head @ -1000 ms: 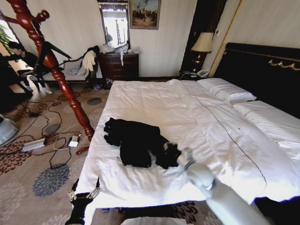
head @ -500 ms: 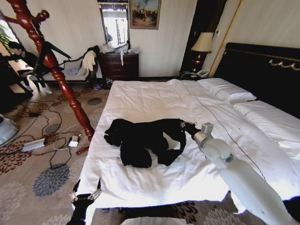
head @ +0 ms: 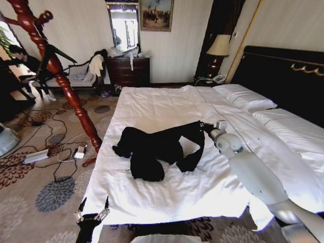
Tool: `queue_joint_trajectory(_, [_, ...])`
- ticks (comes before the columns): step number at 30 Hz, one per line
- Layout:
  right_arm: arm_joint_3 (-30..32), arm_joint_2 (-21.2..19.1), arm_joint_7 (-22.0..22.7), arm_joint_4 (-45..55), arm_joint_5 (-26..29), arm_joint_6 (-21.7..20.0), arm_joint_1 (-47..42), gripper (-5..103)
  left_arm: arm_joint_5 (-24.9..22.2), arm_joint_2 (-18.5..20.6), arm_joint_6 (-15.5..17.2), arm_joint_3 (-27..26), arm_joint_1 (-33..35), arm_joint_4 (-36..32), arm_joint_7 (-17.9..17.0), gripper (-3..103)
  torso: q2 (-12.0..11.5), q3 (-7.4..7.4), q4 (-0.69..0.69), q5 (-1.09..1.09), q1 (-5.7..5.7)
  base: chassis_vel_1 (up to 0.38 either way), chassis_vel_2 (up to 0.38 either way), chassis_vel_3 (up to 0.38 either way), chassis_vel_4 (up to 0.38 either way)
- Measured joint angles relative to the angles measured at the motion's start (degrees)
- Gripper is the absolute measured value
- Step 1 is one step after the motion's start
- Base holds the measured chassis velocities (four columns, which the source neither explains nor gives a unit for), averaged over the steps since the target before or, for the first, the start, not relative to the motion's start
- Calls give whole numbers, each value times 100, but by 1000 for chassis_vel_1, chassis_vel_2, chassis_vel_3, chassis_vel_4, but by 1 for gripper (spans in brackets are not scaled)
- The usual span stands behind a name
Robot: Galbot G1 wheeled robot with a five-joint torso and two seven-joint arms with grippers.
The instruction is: Pick up the clothes from the bed and hang them on the clothes hanger.
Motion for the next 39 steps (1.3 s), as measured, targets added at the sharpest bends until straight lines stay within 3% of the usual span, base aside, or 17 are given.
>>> queue_joint_trajectory(2, [-37,-135,-116,165,-385,233,-310,18,4,-6,-14,14,2,-3,1,100,0,0,-5,0,0,0,0,0,0])
queue_joint_trajectory(3, [55,-201,-203,299,-567,546,-634,23,5,-14,-35,20,10,4,4,100,0,0,-4,2,0,0,0,0,0])
queue_joint_trajectory(5, [411,-347,-376,615,-708,703,-1298,34,9,-25,-79,30,43,48,4,100,0,0,-5,3,-1,0,0,0,0])
queue_joint_trajectory(6, [411,-347,-376,615,-708,703,-1298,34,9,-25,-79,30,43,48,4,100,0,0,-5,3,-1,0,0,0,0])
queue_joint_trajectory(7, [598,-427,-459,739,-777,708,-1561,34,13,-27,-100,45,66,71,3,100,0,-1,-8,4,-1,0,0,0,0])
queue_joint_trajectory(10, [1372,-815,-885,1139,-1089,995,-2399,50,73,-18,-137,129,109,102,4,100,1,-1,-4,1,-2,0,0,0,0])
queue_joint_trajectory(11, [1372,-815,-885,1139,-1089,995,-2399,50,73,-18,-137,129,109,102,4,100,1,-1,-4,1,-2,0,0,0,0])
queue_joint_trajectory(15, [2434,-1201,-1324,1829,-1063,1386,-3606,66,128,-11,-137,202,87,93,0,100,1,-2,-7,1,-2,0,0,0,0])
queue_joint_trajectory(16, [2434,-1201,-1324,1829,-1063,1386,-3606,66,128,-11,-137,202,87,93,0,100,1,-2,-7,1,-2,0,0,0,0])
queue_joint_trajectory(19, [2789,-1166,-1241,2728,-553,1221,-4252,82,177,-1,-100,275,42,94,-10,100,1,-1,-3,-2,-2,0,0,0,0])
queue_joint_trajectory(20, [2749,-1017,-1055,3049,-145,1028,-4343,88,205,10,-88,312,31,92,-14,100,1,-2,-2,-1,-2,0,0,0,0])
queue_joint_trajectory(22, [2687,-923,-939,3164,66,934,-4353,88,221,16,-83,323,29,89,-17,100,1,-2,-2,-3,-2,0,0,0,0])
queue_joint_trajectory(23, [2438,-623,-627,3387,531,707,-4327,93,246,20,-80,341,29,66,-23,100,1,-2,-3,-1,-2,0,0,0,0])
queue_joint_trajectory(25, [2039,-244,-309,3505,878,498,-4223,99,251,17,-80,325,60,30,-28,100,0,-1,-3,2,-2,0,0,0,0])
queue_joint_trajectory(30, [1335,236,-33,3423,941,364,-3955,100,229,13,-127,232,166,17,-29,100,1,-1,-3,0,-2,0,0,0,0])
queue_joint_trajectory(39, [154,1131,235,2384,449,410,-2835,100,124,2,-258,139,415,-151,-10,100,0,0,-3,0,-1,0,0,0,0])
